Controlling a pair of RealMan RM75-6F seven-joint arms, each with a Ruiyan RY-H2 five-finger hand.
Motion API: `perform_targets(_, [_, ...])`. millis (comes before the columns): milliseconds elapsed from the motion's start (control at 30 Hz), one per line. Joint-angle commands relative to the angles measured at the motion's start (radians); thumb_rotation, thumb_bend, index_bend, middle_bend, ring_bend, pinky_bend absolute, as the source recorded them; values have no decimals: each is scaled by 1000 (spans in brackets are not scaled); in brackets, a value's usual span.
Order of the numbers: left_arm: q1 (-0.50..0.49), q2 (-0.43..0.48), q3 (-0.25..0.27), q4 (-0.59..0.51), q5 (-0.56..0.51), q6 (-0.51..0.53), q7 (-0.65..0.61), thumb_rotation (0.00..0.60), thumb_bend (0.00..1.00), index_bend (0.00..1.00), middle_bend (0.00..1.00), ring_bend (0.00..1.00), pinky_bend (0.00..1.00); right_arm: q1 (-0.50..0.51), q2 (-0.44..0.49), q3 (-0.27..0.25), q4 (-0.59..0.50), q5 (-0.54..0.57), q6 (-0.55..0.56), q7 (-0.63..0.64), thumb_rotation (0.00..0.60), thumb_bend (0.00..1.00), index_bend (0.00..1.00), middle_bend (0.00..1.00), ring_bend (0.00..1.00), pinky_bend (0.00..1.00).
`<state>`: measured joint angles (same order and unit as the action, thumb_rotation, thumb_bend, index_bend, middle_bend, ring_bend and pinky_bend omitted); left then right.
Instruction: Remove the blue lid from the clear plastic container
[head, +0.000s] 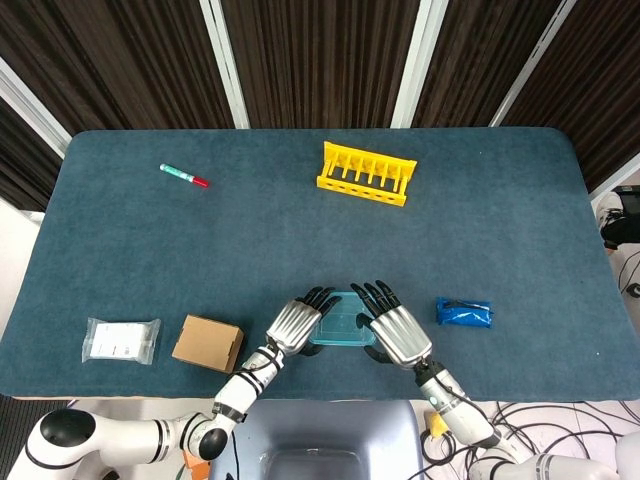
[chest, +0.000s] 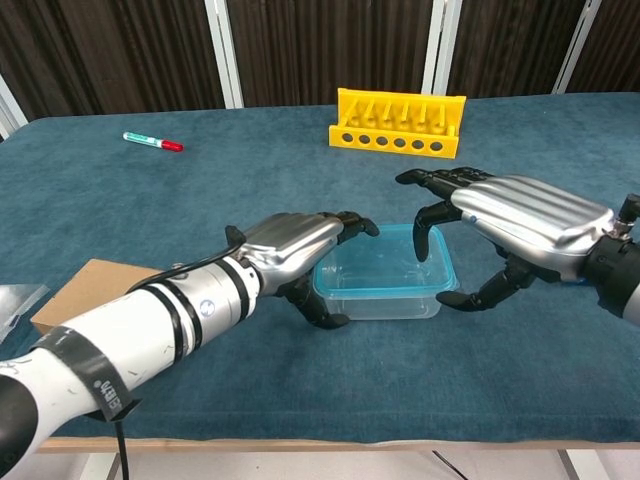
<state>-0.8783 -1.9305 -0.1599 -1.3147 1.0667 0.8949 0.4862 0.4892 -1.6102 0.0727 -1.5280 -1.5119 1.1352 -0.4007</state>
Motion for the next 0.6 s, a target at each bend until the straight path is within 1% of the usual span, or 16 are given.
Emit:
perform_targets(33, [0,-3,2,4,1,0,3,600,295,622,740,431,451,2,4,1,-6,4,1,-2,600,227,463,0,0,0])
perform_targets(600, [3,-9,-7,32,26,1,-33,600,295,637,747,435,446,10,33,-6,-43,36,-15,-20,600,226,446,0,0,0])
